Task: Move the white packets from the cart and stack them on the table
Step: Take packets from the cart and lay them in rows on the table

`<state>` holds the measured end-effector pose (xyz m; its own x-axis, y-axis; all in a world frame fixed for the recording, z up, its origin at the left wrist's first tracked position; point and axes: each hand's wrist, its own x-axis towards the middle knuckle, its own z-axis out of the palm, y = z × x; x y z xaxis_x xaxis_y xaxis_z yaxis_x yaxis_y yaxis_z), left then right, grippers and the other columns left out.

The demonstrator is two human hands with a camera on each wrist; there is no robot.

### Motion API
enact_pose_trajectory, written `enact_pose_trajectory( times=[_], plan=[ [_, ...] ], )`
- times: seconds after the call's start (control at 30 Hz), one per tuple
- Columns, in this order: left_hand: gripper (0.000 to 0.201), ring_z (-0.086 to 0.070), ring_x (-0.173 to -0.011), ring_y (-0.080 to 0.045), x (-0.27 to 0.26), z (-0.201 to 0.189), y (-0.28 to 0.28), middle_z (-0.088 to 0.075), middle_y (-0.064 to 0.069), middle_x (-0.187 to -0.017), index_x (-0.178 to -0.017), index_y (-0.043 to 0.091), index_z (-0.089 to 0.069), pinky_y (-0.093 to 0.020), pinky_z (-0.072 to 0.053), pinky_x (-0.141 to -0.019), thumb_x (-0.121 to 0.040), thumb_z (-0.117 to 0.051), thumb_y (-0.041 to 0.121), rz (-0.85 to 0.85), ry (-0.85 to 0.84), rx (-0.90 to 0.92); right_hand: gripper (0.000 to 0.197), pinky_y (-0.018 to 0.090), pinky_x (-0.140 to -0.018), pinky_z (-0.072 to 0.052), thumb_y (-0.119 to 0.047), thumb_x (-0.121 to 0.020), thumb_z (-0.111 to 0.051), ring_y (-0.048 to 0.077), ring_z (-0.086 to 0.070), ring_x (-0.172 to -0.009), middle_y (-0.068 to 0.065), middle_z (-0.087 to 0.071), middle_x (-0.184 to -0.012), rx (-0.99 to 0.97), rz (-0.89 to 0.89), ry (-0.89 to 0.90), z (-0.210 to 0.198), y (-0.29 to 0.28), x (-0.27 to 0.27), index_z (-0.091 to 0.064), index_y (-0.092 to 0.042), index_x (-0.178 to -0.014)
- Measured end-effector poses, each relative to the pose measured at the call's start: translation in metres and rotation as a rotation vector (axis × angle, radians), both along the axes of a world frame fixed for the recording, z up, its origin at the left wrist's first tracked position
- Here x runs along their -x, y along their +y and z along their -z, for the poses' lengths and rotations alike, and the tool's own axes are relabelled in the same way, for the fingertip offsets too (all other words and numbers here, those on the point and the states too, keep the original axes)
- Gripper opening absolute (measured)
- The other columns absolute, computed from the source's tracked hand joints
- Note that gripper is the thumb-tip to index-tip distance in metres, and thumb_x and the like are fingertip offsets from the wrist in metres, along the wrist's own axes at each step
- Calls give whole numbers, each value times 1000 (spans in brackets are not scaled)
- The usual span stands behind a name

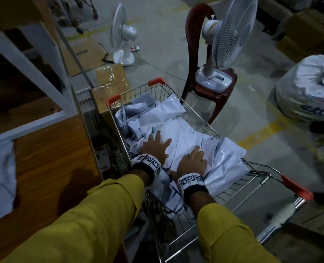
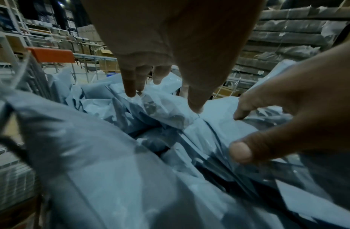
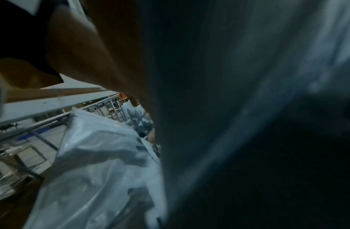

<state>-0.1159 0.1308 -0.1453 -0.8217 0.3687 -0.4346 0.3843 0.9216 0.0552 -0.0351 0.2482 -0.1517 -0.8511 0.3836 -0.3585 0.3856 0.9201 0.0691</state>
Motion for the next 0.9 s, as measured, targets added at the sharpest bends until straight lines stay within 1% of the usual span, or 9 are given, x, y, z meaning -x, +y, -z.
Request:
enact_pose_trajectory(
  times=[0.07,0.13,0.2,0.27,0.37,0.53,0.7,0.8,0.9],
  plan=[
    [72,5,-151,-44,4,2,4,15,-12,-166,-156,44,-16,-61,-17,-118,-96,-57,51,30,-40,67,61,51,-99,-45,-40,-84,-70,45,-45,-133,28,-40,-151,18,30,52,0,-3,2,-62,3,-127],
    [77,5,-151,-44,5,4,5,15,-12,-166,-156,45,-17,-61,-16,-118,-92,-59,57,37,-39,112,53,53,-101,-45,-27,-92,-62,46,-43,-136,27,-41,-151,27,84,48,1,-2,3,-56,5,-134],
    [82,-5,-150,-43,3,7,6,11,-14,-166,-156,45,-17,-59,-20,-117,-89,-63,59,35,-2,125,74,59,-115,-26,-44,-98,-52,51,-16,-147,31,-13,-161,42,64,-24,8,1,-5,-25,-6,-156],
    [90,-15,-148,-42,1,7,8,6,-17,-166,-157,44,-12,-58,-25,-114,-86,-66,59,40,47,123,90,63,-118,-12,-60,-93,-50,56,2,-147,35,6,-160,67,-8,-70,3,8,-12,-4,-22,-159],
    [102,-23,-143,-40,-4,3,11,-6,-18,-164,-158,42,-3,-55,-26,-112,-83,-70,57,18,80,114,76,63,-118,-7,-59,-95,-45,55,8,-147,33,12,-160,62,-70,-114,-6,17,-20,-15,-28,-158],
    [96,-33,-130,-37,-19,-11,12,-32,-14,-147,-156,38,-12,-52,-28,-108,-78,-68,50,-47,159,78,52,63,-115,-18,-30,-104,-34,53,-5,-147,31,-5,-162,34,14,-103,-14,16,-21,-29,-17,-154],
    [87,-34,-127,-37,-43,-26,3,-34,-14,-143,-154,26,-22,-50,-26,-106,-76,-57,46,-193,223,-49,55,61,-100,-39,-25,-101,-36,51,-20,-142,30,-15,-158,113,56,-142,-42,8,-18,-26,-23,-154],
    [84,-33,-130,-38,-56,-37,-9,-32,-16,-148,-156,21,-25,-50,-23,-109,-79,-50,44,-310,270,-180,55,60,-103,-39,-28,-98,-40,43,-27,-140,25,-21,-156,199,115,-96,-58,8,-20,-29,-28,-151],
    [83,-39,-126,-44,-69,-51,-33,-37,-22,-146,-155,15,-34,-54,-33,-107,-78,-43,45,-396,361,-337,48,56,-102,-41,-26,-94,-40,40,-39,-130,19,-39,-144,234,155,14,-75,2,-26,-40,-31,-142]
  ],
)
